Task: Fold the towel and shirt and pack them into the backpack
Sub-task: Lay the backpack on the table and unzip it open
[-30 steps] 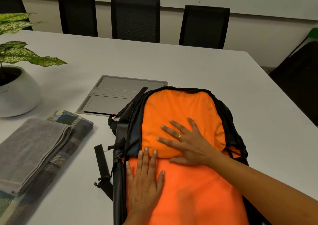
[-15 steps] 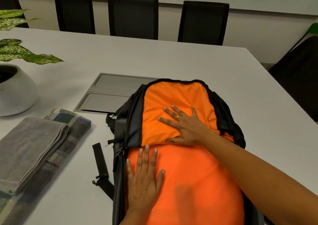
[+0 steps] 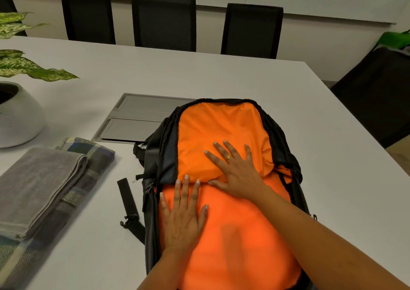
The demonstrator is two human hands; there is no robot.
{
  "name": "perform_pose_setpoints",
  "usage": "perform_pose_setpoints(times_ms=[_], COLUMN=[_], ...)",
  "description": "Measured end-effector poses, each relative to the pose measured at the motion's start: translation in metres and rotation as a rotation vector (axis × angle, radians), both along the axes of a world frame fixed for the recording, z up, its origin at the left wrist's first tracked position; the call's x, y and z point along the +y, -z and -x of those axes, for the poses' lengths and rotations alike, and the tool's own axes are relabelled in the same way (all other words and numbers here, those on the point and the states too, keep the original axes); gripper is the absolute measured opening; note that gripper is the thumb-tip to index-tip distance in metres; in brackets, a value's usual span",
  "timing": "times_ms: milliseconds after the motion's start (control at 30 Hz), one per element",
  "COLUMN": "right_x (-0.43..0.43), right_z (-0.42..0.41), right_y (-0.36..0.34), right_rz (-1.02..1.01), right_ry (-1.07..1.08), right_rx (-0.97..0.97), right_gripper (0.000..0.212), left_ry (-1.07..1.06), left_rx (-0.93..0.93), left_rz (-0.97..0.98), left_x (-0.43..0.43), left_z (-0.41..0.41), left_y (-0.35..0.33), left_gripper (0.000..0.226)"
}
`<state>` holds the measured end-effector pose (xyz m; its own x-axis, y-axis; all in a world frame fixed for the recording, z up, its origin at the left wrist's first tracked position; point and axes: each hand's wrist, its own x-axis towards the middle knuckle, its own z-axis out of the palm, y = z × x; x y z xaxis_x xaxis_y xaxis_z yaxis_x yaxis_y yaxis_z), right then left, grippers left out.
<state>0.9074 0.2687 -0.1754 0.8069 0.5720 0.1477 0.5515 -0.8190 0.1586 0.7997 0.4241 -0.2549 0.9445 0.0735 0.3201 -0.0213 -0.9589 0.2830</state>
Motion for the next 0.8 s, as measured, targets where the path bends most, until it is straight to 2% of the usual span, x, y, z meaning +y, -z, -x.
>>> perform_pose_setpoints(times_ms=[233,500,667,800], right_x=[-0.025,-0.017,-0.012,-0.017], right_z=[0.046,0.062,0.089,0.115], right_y=[0.012,0.007,0.013,0.021], right_rz=[-0.181,-0.404,-0.504,-0.483], right_ry=[0.238,0.372,0.476,0.539], right_rx=[-0.010,0.242,0.361,0.403], right_gripper=[0.066,0.074,0.073,0.071], left_ry=[0.035,0.107,0.141,0.175], left_rx=[0.018,0.074,0.183,0.265], left_rz=[-0.037,-0.015,0.005,0.013], left_x=[0.003,0.016,0.030,0.035], left_z=[0.001,-0.020,-0.035,-0.041], left_y=[-0.014,-0.028,-0.035,-0.045], left_gripper=[0.065,0.076,0.100,0.118])
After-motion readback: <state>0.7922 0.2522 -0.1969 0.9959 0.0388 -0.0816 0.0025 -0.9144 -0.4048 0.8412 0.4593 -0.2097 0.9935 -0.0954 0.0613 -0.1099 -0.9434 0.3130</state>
